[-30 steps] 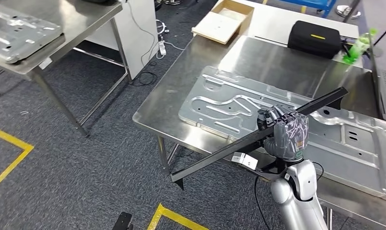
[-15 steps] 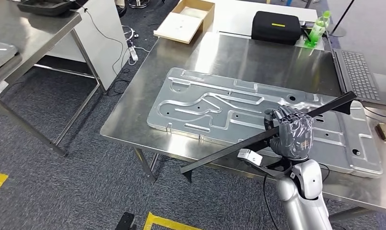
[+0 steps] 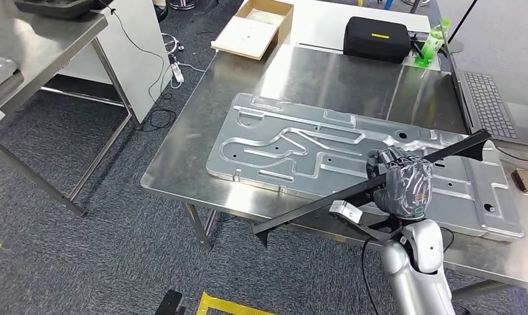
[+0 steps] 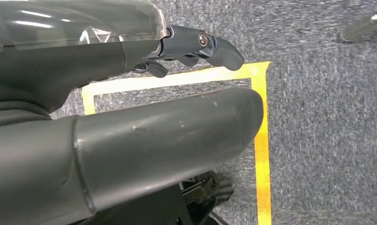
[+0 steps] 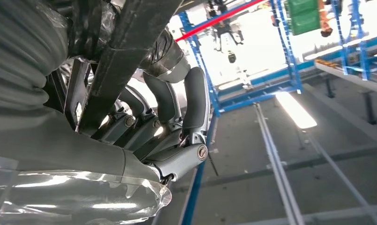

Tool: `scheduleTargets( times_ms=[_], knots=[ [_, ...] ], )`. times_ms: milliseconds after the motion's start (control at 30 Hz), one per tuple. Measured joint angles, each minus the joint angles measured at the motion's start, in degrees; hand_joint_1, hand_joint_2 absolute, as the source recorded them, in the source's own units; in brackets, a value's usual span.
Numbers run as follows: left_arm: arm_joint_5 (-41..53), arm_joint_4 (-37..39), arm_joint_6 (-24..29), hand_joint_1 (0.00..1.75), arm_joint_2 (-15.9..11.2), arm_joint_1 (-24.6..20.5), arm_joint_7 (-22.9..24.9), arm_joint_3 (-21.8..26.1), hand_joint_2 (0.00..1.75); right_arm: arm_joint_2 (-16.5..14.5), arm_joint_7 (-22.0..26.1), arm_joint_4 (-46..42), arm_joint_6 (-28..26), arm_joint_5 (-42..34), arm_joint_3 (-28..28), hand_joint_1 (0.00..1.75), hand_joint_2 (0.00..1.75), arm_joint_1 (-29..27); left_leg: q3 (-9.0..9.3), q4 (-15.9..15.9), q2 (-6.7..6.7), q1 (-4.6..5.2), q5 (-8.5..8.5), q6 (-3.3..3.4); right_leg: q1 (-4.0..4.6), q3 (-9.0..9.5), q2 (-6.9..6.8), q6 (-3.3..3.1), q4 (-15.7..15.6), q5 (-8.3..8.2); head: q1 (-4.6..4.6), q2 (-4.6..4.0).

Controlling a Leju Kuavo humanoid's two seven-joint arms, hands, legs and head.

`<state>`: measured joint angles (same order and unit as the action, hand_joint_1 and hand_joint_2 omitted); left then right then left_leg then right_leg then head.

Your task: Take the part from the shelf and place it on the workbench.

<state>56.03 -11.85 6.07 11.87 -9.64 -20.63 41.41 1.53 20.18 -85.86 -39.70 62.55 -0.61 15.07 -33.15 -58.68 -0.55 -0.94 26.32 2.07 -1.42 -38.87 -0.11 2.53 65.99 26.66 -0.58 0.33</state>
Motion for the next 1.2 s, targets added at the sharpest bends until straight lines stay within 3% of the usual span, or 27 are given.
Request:
scheduleTargets(
  times_ms=[67,133,233,333,367,400,433,467,533,567,633,833,967,1000,1033,1100,1167,1200],
  knots=[
    [0.32,0.00,-0.38,0.00,-0.01,-0.12,-0.15,-0.13,0.00,1.63,-0.85,1.37,1.15,-0.86,0.48,1.75,1.75,1.47,0.12,-0.05,-0.06,0.22,0.19,-0.51,0.32,2.79,-0.42,-0.49,-5.84,-1.85,0.00,0.00],
    [0.63,0.00,-0.80,0.00,-0.01,-0.26,-0.32,-0.31,0.00,3.85,-1.03,3.19,2.39,-2.31,1.33,1.75,1.75,3.29,0.10,0.07,-0.15,0.40,0.20,-1.06,0.69,3.12,-0.32,-1.10,-6.87,-1.77,0.01,0.00],
    [0.90,0.00,-1.20,0.00,-0.02,-0.47,-0.45,-0.56,0.00,6.42,-0.85,5.24,2.84,-4.15,2.61,1.75,1.75,5.62,-0.40,-1.30,-0.09,0.32,1.37,-1.92,0.33,3.39,-0.07,-2.22,-7.33,-2.00,0.03,0.00],
    [1.06,0.00,-1.22,0.00,-0.02,-0.55,-0.52,-0.84,0.00,7.31,-1.14,6.21,2.76,-5.83,3.31,1.75,1.75,7.29,-5.04,-11.27,0.08,0.24,6.30,-2.32,0.43,3.63,-0.01,-3.17,-7.51,-1.97,0.06,0.00],
    [1.16,0.00,-1.22,0.00,-0.03,-0.53,-0.51,-0.93,0.00,7.42,-1.50,6.50,2.68,-6.30,3.40,1.75,1.75,7.57,-6.86,-14.77,0.08,0.24,7.43,-2.35,0.56,3.64,0.06,-3.28,-7.47,-1.91,0.05,0.00],
    [1.32,0.00,-1.22,0.00,-0.03,-0.50,-0.49,-1.01,0.00,7.47,-1.98,6.82,2.50,-6.43,3.44,1.75,1.75,7.74,-7.94,-16.56,0.09,0.25,7.51,-2.32,0.68,3.67,0.15,-3.35,-7.40,-1.85,0.06,0.00],
    [1.49,0.00,-1.22,0.00,-0.03,-0.50,-0.44,-1.12,0.00,7.49,-2.59,7.14,2.14,-6.07,3.46,1.75,1.75,7.89,-7.93,-16.00,0.10,0.27,6.36,-2.19,0.79,3.73,0.27,-3.38,-7.32,-1.77,0.06,0.00],
    [1.66,0.00,-1.22,0.00,-0.02,-0.53,-0.39,-1.22,0.00,7.48,-3.12,7.42,1.66,-5.30,3.49,1.75,1.75,8.03,-6.86,-13.26,0.13,0.30,4.37,-1.96,0.88,3.83,0.39,-3.37,-7.24,-1.68,0.06,0.00],
    [1.96,0.00,-1.22,0.00,-0.02,-0.65,-0.30,-1.39,0.00,7.35,-3.51,7.74,0.66,-3.04,3.48,1.75,1.75,8.33,-3.33,-5.19,0.35,0.43,0.45,-1.28,1.12,3.96,0.61,-3.17,-7.01,-1.43,0.05,0.00],
    [2.06,0.00,-1.22,0.00,-0.02,-0.71,-0.26,-1.44,0.00,7.24,-3.15,7.80,0.35,-2.00,3.42,1.75,1.75,8.47,-2.09,-2.43,0.45,0.52,-0.46,-1.04,1.21,3.93,0.70,-2.99,-6.91,-1.36,0.05,0.00],
    [2.20,0.00,-1.30,0.00,0.01,-0.76,-0.21,-1.58,0.00,6.73,-1.63,7.82,0.03,-0.14,2.94,1.75,1.75,8.61,-1.27,-0.59,0.55,0.71,-0.59,-0.78,1.29,3.78,0.85,-2.47,-6.82,-1.35,0.05,0.00],
    [2.31,0.00,-1.60,0.00,0.13,-0.77,-0.29,-1.81,0.00,5.94,-0.35,7.85,-0.07,1.17,1.93,1.75,1.75,8.59,-1.13,-0.07,0.47,0.63,-0.97,-0.22,1.09,3.83,0.87,-1.73,-6.88,-1.34,0.06,0.00],
    [2.04,0.00,-2.26,0.00,0.35,-0.84,-1.11,-1.92,0.00,6.79,-5.48,9.30,1.99,-2.85,1.86,1.75,1.75,10.07,-0.79,0.90,0.26,0.27,-1.56,0.66,0.38,-3.44,0.49,-0.01,8.27,5.76,-0.10,0.00],
    [1.97,0.00,-2.28,0.00,0.36,-0.78,-1.16,-1.92,0.00,7.06,-5.96,9.57,3.44,-4.45,1.93,1.75,1.75,10.37,-0.78,0.80,0.25,0.24,-1.49,0.59,0.21,-3.57,0.42,0.17,8.29,4.99,-0.10,0.00],
    [1.88,0.00,-2.30,0.00,0.39,-0.75,-1.22,-1.92,0.00,7.38,-6.28,9.84,5.05,-6.14,2.04,1.75,1.75,10.79,-0.78,0.64,0.26,0.19,-1.38,0.45,0.02,-2.56,0.33,0.29,6.06,3.24,-0.09,0.00],
    [1.73,0.00,-2.33,0.00,0.45,-0.79,-1.37,-1.91,0.00,8.08,-6.80,10.45,8.51,-10.35,2.28,1.75,1.75,12.13,-0.84,0.15,0.27,0.21,-1.03,-0.06,-0.17,1.22,0.04,0.35,-1.75,-0.43,-0.10,0.00],
    [1.68,0.00,-2.31,0.00,0.45,-0.83,-1.46,-1.90,0.00,8.48,-7.26,11.24,11.54,-15.44,2.38,1.75,1.75,13.60,-1.01,-0.18,0.28,0.40,-0.80,-0.67,0.04,3.31,0.01,-0.17,-6.28,-1.58,-0.08,0.00],
    [1.67,0.00,-2.30,0.00,0.45,-0.82,-1.49,-1.90,0.00,8.57,-7.47,11.72,12.83,-17.99,2.38,1.75,1.75,14.18,-1.07,-0.17,0.27,0.50,-0.81,-0.96,0.26,3.34,0.10,-0.56,-6.54,-1.34,-0.06,0.00]
  ],
)
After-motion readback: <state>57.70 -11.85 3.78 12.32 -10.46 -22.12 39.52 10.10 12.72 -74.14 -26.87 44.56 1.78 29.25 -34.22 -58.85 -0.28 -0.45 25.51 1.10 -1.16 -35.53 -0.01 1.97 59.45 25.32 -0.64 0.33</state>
